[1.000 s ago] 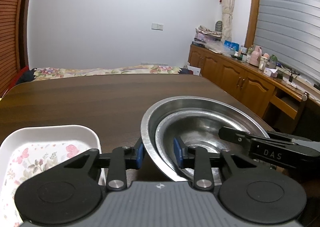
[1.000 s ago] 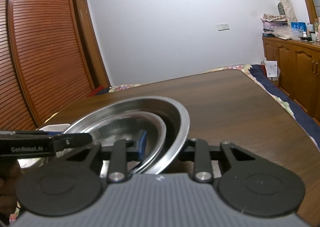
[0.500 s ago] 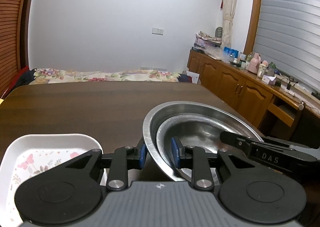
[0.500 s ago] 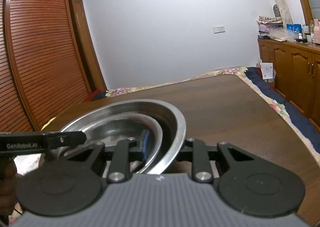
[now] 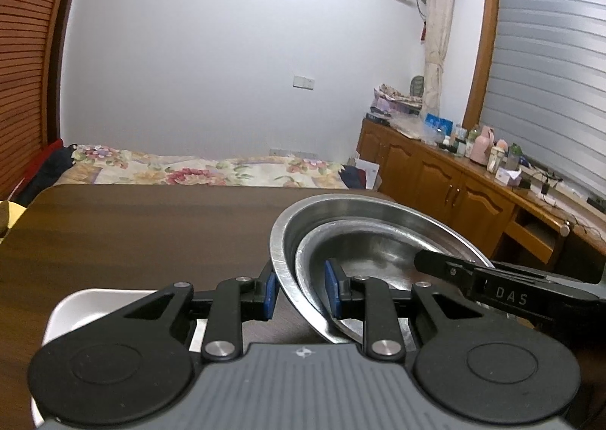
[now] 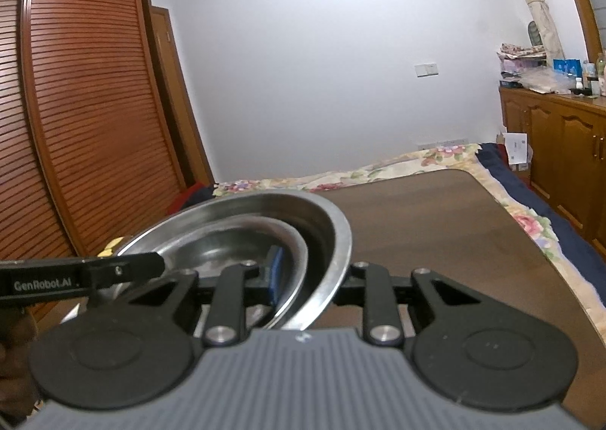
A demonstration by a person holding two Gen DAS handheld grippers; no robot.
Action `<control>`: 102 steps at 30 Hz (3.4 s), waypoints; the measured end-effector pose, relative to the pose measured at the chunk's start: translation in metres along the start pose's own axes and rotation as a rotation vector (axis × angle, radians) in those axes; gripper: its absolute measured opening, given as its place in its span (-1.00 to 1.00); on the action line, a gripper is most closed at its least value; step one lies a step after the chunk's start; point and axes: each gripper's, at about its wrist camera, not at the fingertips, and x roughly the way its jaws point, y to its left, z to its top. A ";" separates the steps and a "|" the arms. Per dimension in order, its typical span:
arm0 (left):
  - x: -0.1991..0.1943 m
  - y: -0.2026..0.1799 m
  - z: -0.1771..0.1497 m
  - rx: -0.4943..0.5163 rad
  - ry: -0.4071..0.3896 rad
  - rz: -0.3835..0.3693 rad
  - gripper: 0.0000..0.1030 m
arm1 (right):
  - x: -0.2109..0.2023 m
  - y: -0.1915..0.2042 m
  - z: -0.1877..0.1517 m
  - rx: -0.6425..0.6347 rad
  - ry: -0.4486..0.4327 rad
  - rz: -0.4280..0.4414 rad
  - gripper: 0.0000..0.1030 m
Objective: Organize plates and bowls
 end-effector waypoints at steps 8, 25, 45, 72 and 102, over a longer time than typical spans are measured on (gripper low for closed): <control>-0.021 0.016 0.010 0.024 -0.012 0.017 -0.48 | 0.006 0.015 0.006 0.030 0.015 0.043 -0.47; -0.060 0.074 0.006 -0.016 -0.026 0.102 -0.48 | 0.024 0.069 0.002 -0.047 0.057 0.128 -0.47; -0.062 0.109 -0.024 -0.046 0.025 0.164 -0.48 | 0.041 0.101 -0.021 -0.085 0.134 0.170 -0.47; -0.056 0.112 -0.033 -0.053 0.046 0.192 -0.47 | 0.048 0.103 -0.027 -0.094 0.150 0.210 -0.47; -0.087 0.094 -0.012 -0.003 -0.022 0.274 0.16 | 0.006 0.082 0.001 -0.094 0.035 0.128 -0.20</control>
